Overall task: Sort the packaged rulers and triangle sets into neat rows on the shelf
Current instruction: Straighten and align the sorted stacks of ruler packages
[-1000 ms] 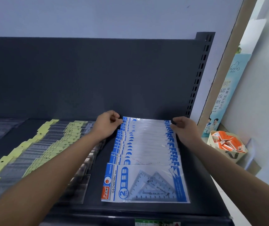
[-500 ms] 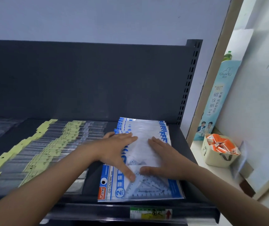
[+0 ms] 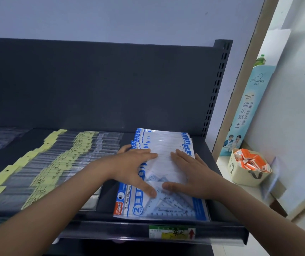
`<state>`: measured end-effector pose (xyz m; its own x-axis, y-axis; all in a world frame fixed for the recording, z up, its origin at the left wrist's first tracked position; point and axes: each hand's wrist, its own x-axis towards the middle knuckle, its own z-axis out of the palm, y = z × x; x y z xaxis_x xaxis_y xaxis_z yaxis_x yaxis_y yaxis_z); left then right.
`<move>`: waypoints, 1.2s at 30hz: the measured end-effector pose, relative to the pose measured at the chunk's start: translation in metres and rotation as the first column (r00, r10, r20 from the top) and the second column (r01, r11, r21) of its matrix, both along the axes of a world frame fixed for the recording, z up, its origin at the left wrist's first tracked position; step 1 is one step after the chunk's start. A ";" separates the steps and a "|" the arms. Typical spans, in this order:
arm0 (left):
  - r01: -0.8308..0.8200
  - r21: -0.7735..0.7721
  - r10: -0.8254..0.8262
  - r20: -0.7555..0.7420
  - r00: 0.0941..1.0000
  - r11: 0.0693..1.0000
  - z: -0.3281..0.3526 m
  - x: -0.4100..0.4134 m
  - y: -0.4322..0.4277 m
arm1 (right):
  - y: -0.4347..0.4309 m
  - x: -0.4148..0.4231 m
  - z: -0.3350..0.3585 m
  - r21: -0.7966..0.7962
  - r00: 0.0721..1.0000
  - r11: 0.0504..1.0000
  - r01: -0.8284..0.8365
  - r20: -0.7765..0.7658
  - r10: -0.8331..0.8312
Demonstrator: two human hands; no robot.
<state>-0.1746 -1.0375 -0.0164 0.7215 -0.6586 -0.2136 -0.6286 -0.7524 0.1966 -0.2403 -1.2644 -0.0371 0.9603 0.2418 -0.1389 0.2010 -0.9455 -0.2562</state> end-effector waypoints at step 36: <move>0.068 0.138 -0.049 -0.134 0.990 0.988 0.022 0.043 0.265 | 0.259 0.052 0.021 -0.146 0.943 0.975 -0.169 -0.312 0.116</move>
